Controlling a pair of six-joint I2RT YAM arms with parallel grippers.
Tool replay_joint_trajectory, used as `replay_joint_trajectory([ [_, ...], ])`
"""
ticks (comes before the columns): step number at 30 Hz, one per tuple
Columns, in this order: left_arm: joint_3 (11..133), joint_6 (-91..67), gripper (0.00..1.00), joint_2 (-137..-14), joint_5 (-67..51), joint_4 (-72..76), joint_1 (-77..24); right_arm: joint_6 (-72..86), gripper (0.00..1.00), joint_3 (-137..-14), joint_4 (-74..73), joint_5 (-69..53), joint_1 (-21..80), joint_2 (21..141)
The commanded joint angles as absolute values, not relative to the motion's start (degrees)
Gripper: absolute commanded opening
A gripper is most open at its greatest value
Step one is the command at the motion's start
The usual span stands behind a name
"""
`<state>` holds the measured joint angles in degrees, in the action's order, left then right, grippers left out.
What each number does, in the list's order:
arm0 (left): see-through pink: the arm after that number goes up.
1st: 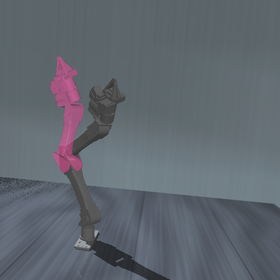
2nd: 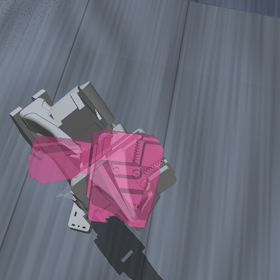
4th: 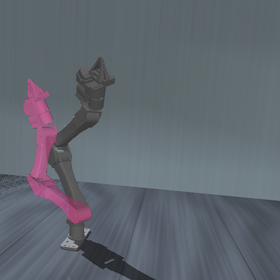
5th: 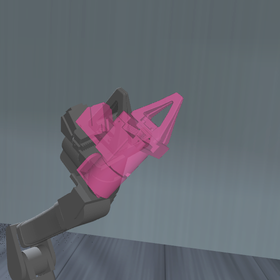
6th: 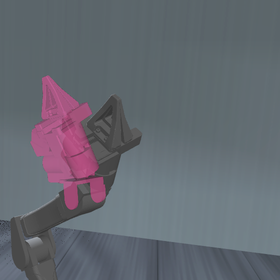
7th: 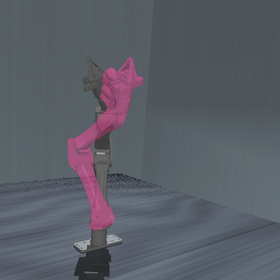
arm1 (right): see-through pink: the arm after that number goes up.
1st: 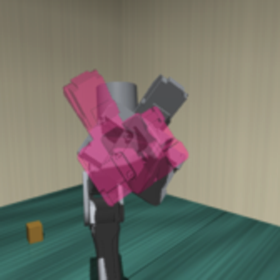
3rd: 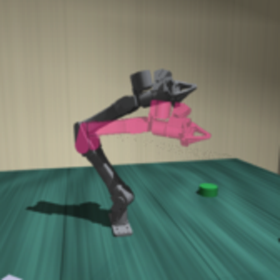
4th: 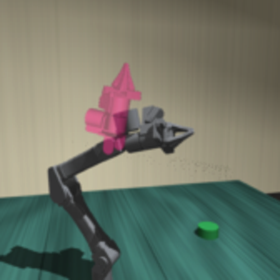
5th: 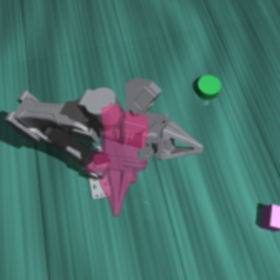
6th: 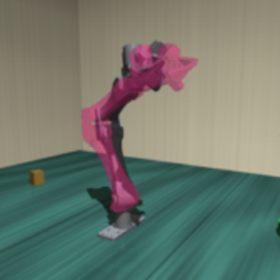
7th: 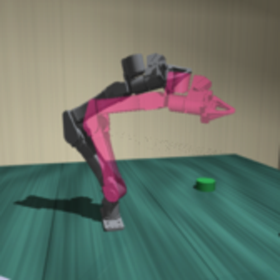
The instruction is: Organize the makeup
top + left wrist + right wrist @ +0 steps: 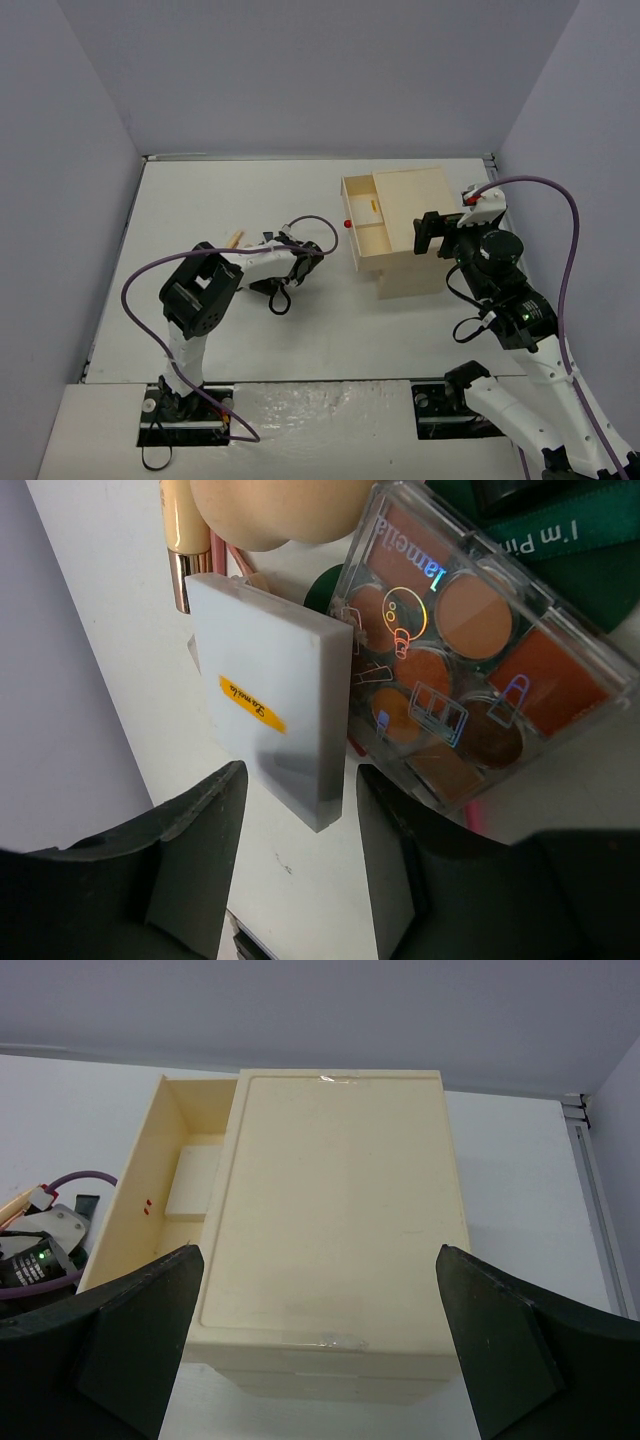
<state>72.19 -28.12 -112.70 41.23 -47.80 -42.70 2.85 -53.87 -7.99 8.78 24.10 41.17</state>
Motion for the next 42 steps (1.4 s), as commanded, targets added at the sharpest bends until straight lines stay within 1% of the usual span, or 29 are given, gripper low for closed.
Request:
replay_joint_trajectory([
  [1,75.23,-28.65,0.39,-111.44,43.25,-50.01,-42.98,2.02,1.0,-54.23,-4.04,10.2,24.61,41.58],
  [8,75.37,-29.27,0.25,-111.31,43.37,-50.68,-43.51,2.07,1.0,-54.23,-4.04,10.51,24.61,41.36],
  [15,77.85,-30.97,0.18,-110.57,44.75,-55.53,-45.17,2.07,1.0,-54.23,-4.04,10.37,24.74,41.27],
  [24,85.71,-34.62,0.12,-107.62,49.36,-66.43,-45.7,2.2,1.0,-54.15,-4.06,10.28,24.7,40.96],
  [27,88.6,-35.77,0.07,-106.63,51.19,-69.48,-45.7,2.2,1.0,-54.3,-4.05,10.28,24.7,40.96],
  [29,90.16,-36.1,0.01,-105.79,51.74,-71.74,-45.7,2.2,1.0,-54.32,-4.04,10.28,24.7,40.96],
  [32,93.74,-36.04,0.0,-102.59,51.9,-73.63,-46.08,2.23,1.0,-54.54,-4.09,10.25,24.7,40.96],
  [35,96.67,-34.52,0.0,-97.55,49.42,-72.61,-46.51,2.2,1.0,-54.79,-4.13,10.21,24.7,40.96],
  [38,98.82,-33.55,0.0,-91.67,43.68,-68.13,-46.67,2.37,1.0,-55.01,-4.17,10.26,24.7,40.9],
  [42,97.32,-34.11,0.0,-80.0,28.32,-53.96,-46.67,2.54,1.0,-55.68,-4.46,10.7,24.7,40.61],
])
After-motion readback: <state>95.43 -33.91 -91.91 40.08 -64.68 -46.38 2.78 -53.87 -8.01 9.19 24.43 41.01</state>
